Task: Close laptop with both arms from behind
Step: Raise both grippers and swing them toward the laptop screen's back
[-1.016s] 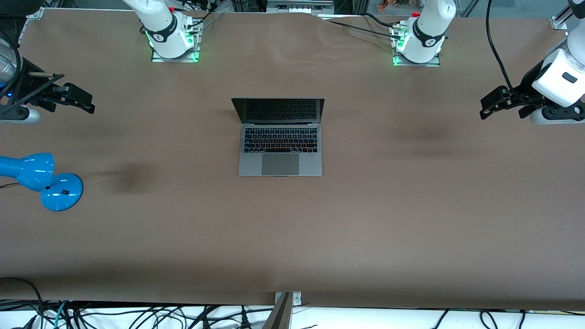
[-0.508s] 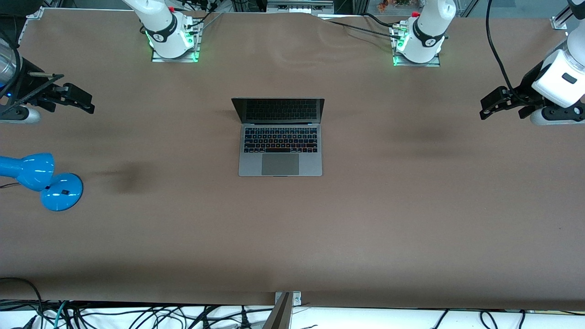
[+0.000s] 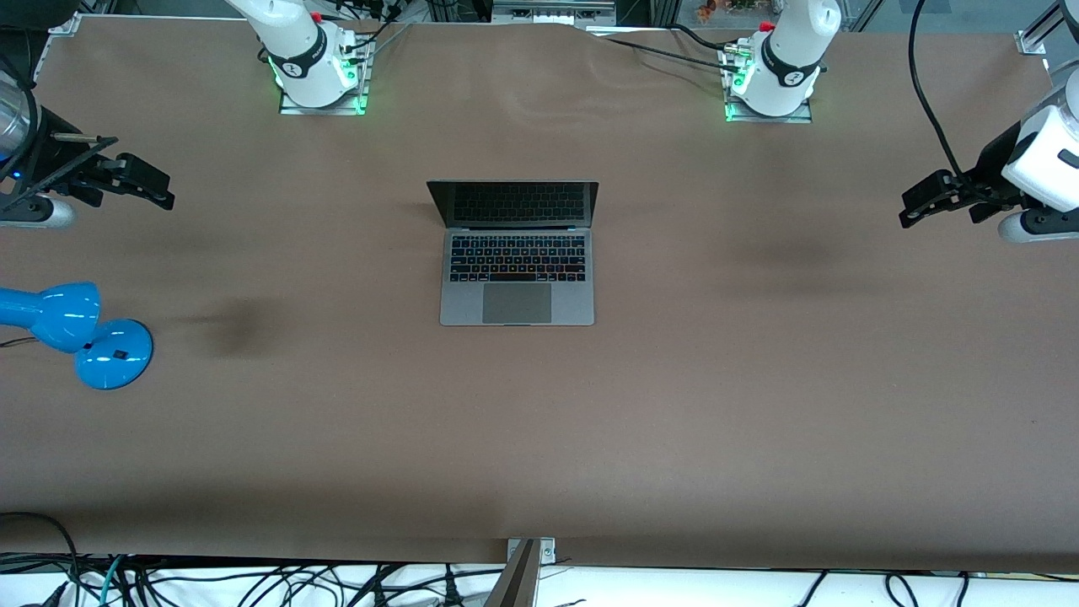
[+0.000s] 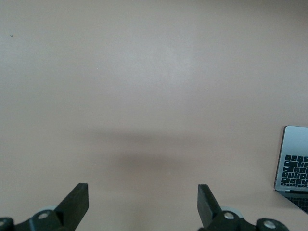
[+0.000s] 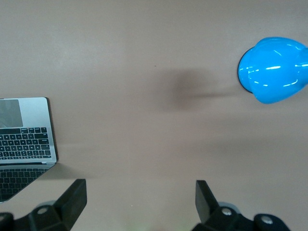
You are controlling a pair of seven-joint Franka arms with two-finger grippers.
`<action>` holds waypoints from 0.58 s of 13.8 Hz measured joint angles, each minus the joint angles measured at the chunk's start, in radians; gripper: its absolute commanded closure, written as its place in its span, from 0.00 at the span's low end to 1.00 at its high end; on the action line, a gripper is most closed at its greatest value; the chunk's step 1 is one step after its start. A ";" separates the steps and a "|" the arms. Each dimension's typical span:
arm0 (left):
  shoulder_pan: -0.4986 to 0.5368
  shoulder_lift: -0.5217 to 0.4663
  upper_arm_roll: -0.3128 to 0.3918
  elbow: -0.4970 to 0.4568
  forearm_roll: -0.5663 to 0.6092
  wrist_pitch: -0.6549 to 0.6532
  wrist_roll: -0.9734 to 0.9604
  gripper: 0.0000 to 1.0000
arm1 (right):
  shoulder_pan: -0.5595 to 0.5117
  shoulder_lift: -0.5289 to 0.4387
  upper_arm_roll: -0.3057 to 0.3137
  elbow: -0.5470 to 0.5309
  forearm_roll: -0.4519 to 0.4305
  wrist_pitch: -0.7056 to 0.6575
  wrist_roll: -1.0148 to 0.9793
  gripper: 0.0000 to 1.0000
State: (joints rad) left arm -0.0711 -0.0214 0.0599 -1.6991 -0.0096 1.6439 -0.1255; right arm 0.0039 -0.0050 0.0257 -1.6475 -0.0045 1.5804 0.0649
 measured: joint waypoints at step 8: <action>-0.012 0.075 -0.090 0.005 -0.003 -0.017 0.003 0.00 | 0.000 0.000 0.000 0.000 0.000 0.000 0.000 0.00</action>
State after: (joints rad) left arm -0.0829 0.0538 -0.0298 -1.6937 -0.0123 1.6271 -0.1227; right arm 0.0038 -0.0049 0.0257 -1.6475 -0.0045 1.5803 0.0649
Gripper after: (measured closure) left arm 0.000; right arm 0.000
